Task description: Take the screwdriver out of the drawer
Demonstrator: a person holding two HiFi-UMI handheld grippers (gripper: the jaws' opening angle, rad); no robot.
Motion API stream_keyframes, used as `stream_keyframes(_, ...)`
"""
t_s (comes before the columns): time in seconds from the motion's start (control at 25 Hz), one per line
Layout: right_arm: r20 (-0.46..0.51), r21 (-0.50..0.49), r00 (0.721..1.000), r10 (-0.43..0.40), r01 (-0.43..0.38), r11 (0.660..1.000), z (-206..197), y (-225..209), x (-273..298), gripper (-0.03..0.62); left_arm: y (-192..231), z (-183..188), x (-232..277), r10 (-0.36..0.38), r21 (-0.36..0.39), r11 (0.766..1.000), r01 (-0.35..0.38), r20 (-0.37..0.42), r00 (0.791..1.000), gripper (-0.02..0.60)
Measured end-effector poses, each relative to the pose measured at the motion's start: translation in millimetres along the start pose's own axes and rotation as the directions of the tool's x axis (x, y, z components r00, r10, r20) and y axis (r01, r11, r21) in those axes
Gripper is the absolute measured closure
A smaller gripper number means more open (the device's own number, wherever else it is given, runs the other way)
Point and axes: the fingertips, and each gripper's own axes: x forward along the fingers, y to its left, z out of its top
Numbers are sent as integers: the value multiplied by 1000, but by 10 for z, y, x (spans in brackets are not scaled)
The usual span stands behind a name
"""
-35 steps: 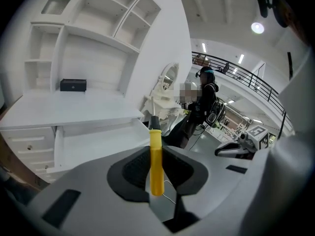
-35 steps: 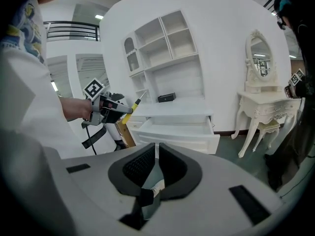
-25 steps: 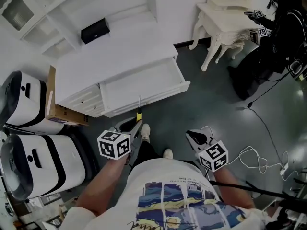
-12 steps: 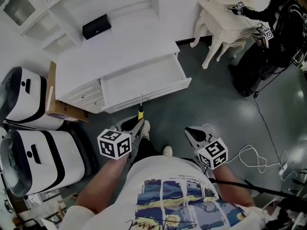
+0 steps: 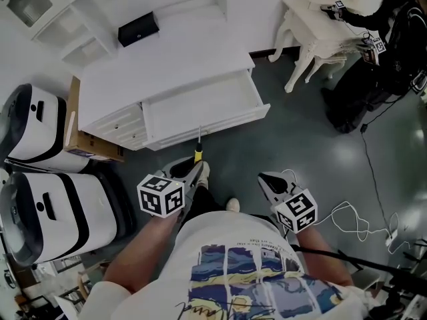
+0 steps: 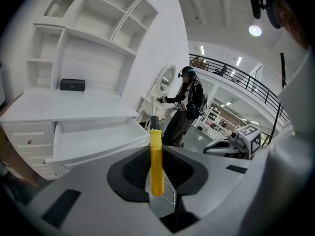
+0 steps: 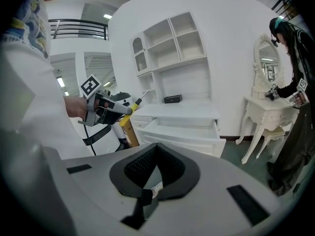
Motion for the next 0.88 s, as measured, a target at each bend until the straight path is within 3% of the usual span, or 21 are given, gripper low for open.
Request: stream_keyframes(0.88, -21, 4, 1000, 10, -10, 1000, -44, 8, 104, 569, 94, -66, 68, -4, -28, 1000, 3, -19, 1000, 497)
